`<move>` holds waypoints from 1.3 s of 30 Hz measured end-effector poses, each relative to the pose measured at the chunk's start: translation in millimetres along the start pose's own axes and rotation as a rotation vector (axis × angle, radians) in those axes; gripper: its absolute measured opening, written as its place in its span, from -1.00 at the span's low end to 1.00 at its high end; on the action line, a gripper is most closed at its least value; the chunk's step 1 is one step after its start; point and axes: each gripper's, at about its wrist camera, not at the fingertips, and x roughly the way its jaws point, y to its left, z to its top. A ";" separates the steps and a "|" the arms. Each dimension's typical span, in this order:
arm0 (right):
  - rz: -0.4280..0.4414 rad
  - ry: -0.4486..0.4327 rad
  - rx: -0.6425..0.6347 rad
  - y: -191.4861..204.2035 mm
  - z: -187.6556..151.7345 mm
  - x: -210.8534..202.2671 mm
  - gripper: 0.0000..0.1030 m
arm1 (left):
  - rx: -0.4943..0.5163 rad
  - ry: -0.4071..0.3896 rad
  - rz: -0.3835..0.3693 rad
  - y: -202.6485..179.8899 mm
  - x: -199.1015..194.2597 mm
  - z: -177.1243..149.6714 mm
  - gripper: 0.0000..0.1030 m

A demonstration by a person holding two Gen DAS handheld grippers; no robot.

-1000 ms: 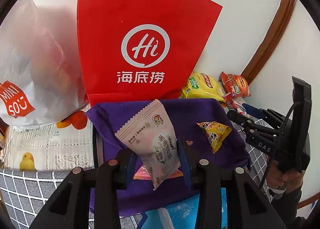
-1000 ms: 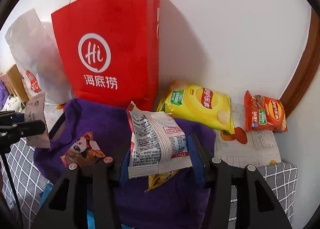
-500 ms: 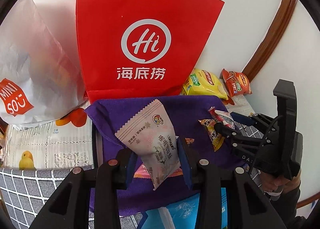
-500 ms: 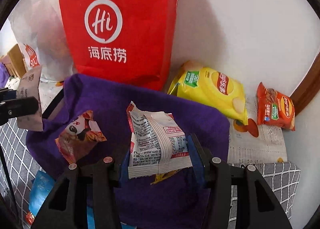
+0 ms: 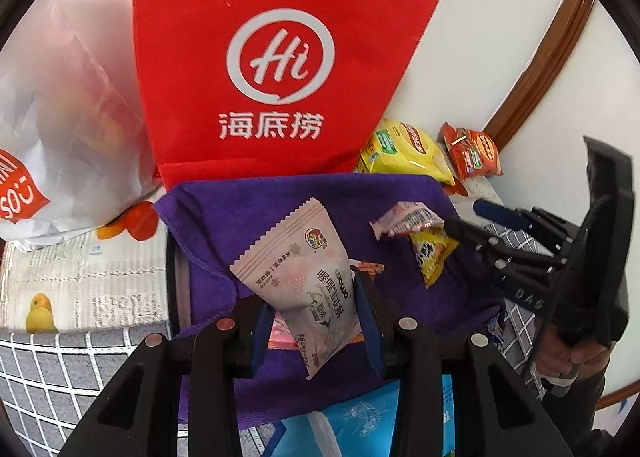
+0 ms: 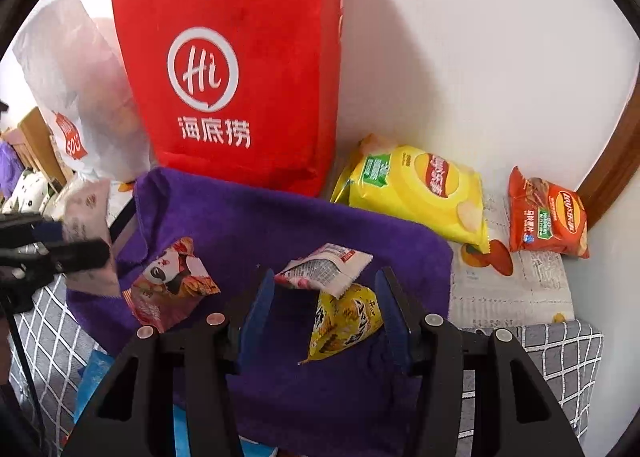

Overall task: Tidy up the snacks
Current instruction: 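Open right tool to drop white packet while left tool releases pink sachet onto towel, then withdraw both tools and move right tool toward blue chip packet in pile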

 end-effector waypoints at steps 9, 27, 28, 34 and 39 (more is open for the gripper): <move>0.008 -0.029 0.017 -1.1 2.4 -10.8 0.07 | 0.019 0.031 -0.004 -7.2 9.5 -4.2 -0.28; 0.017 -0.037 0.009 5.1 1.8 -17.4 0.07 | 0.036 0.043 -0.008 -12.8 9.9 -4.1 0.19; 0.018 -0.040 0.008 6.2 2.0 -19.4 0.07 | 0.036 0.033 -0.004 -12.6 7.7 -3.5 0.21; 0.001 -0.066 0.024 6.3 2.6 -31.5 0.07 | 0.021 0.016 -0.008 -8.6 -4.1 -0.3 0.26; 0.004 -0.066 0.088 0.1 -3.7 -42.1 0.14 | 0.026 -0.007 -0.012 -12.5 -15.8 0.1 0.26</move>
